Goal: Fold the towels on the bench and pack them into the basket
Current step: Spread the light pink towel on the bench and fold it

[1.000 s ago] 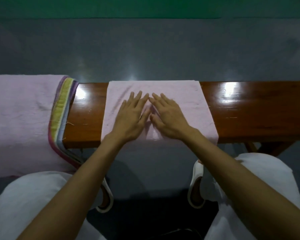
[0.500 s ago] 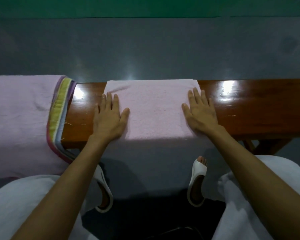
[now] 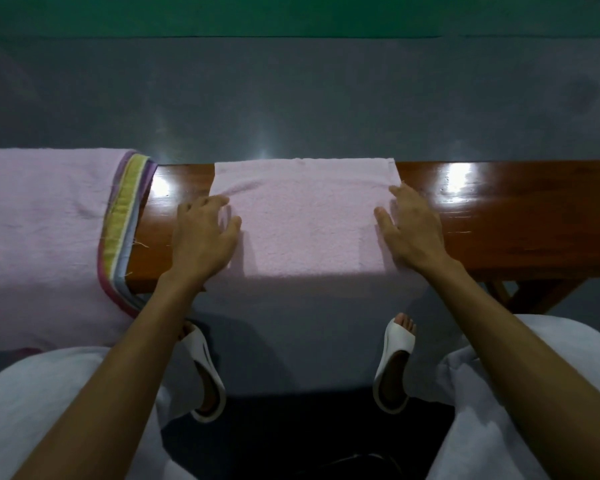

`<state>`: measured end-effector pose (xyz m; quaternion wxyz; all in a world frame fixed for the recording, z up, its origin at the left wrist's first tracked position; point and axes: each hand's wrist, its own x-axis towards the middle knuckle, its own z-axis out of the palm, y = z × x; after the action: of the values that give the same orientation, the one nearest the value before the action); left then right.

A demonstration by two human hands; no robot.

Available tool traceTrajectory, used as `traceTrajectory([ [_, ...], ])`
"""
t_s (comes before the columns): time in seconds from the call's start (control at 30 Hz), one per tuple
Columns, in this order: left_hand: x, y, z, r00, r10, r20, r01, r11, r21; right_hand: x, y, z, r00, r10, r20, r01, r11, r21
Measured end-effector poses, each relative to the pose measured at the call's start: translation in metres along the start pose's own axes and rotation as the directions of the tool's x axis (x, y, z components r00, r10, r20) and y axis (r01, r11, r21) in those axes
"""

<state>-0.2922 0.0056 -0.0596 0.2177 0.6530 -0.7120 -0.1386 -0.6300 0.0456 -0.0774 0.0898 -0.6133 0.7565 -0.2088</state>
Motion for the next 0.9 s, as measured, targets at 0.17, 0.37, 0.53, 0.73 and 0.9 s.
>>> traceTrajectory([
  [0.17,0.005,-0.003,-0.001,0.985,-0.142,-0.099,0.142,0.990,-0.012,0.011,0.003,-0.016,0.983,0.112,-0.144,-0.088,0.983,0.161],
  [0.37,0.004,-0.006,0.000,0.960,-0.248,-0.132,0.255,0.967,0.031,0.010,0.000,-0.025,0.962,0.187,-0.198,-0.168,0.980,0.110],
  [0.53,0.004,-0.002,0.004,0.973,-0.201,-0.115,0.203,0.979,0.009,0.008,-0.002,-0.025,0.961,0.228,-0.156,-0.223,0.974,0.050],
  [0.73,0.006,0.003,0.004,0.990,-0.103,-0.094,0.096,0.993,-0.076,0.008,-0.009,-0.018,0.975,0.173,-0.142,-0.171,0.985,0.030],
  [0.9,0.008,0.005,-0.012,0.978,-0.206,-0.022,0.183,0.909,-0.373,0.010,-0.011,-0.033,0.964,0.244,-0.108,-0.205,0.937,0.284],
])
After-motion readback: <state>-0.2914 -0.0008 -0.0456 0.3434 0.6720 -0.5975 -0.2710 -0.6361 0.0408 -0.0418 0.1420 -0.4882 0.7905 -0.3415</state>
